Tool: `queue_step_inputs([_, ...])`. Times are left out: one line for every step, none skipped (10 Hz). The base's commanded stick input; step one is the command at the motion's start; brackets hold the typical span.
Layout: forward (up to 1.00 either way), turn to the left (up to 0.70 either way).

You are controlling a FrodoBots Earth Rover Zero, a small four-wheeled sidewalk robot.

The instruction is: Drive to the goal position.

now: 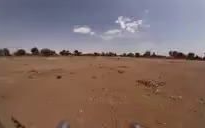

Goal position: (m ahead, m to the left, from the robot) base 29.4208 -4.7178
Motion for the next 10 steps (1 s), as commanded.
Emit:
queue_step_inputs([0.70, 0.00])
queue_step_inputs([0.70, 0.00])
queue_step_inputs([0.70, 0.00])
queue_step_inputs([0.70, 0.00])
queue_step_inputs([0.70, 0.00])
queue_step_inputs([0.70, 0.00])
queue_step_inputs([0.70, 0.00])
queue_step_inputs([0.70, 0.00])
queue_step_inputs([0.70, 0.00])
queue_step_inputs([0.70, 0.00])
